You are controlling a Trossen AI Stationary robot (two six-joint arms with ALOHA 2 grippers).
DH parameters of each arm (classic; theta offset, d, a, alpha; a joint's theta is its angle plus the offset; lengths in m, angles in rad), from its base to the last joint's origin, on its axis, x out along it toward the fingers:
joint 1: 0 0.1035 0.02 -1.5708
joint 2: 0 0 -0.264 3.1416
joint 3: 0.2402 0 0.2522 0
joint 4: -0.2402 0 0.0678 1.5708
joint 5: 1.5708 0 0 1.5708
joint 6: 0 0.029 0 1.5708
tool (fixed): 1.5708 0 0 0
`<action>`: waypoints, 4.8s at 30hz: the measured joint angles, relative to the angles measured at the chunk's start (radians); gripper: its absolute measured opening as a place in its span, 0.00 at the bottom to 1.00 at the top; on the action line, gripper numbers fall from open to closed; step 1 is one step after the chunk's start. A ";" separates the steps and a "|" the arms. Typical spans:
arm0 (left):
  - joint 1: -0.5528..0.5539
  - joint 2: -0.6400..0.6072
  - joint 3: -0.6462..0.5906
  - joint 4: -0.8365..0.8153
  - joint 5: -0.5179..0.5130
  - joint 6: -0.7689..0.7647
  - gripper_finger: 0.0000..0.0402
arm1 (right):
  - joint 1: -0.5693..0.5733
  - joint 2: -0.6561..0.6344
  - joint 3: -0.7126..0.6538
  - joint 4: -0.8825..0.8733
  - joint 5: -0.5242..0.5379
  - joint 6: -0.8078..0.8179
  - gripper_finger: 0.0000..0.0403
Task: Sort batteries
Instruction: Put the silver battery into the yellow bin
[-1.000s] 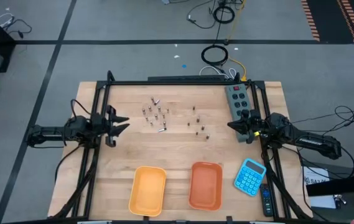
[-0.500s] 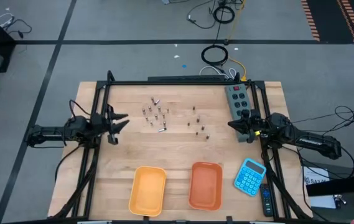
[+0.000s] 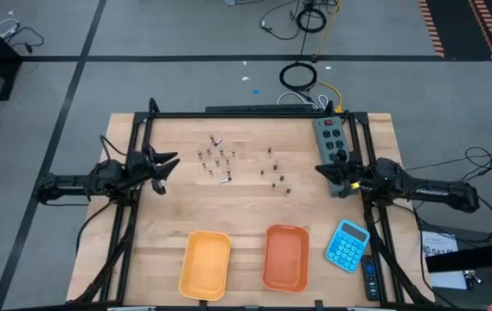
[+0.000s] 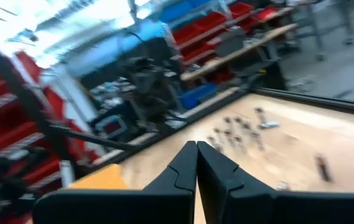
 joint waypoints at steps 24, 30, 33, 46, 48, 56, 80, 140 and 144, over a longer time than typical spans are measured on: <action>0.088 0.499 0.290 -0.118 0.023 0.005 0.32 | 0.261 0.732 0.189 0.446 0.344 -0.232 0.00; 0.110 0.575 0.339 -0.147 0.074 -0.042 0.32 | 0.315 0.925 0.316 0.395 0.395 -0.298 0.00; 0.109 0.596 0.341 -0.149 0.074 -0.074 0.32 | 0.335 0.989 0.322 0.442 0.395 -0.300 0.00; 0.109 0.651 0.341 -0.320 0.076 -0.210 0.32 | 0.390 1.039 0.322 0.469 0.455 -0.252 0.03; 0.112 0.688 0.341 -0.322 0.073 -0.209 0.34 | 0.403 1.039 0.322 0.467 0.483 -0.247 0.06; 0.120 0.849 0.341 -0.306 0.024 -0.152 0.45 | 0.440 1.039 0.322 0.456 0.553 -0.233 0.20; 0.480 0.950 0.130 0.043 0.260 0.089 0.45 | 0.489 1.039 0.322 0.437 0.628 -0.237 0.20; 0.573 0.986 0.168 0.113 0.326 0.049 0.12 | 0.500 1.202 0.322 0.535 0.700 -0.203 0.20; 0.506 0.894 0.214 -0.012 0.288 0.029 0.12 | 0.500 1.220 0.322 0.550 0.700 -0.202 0.20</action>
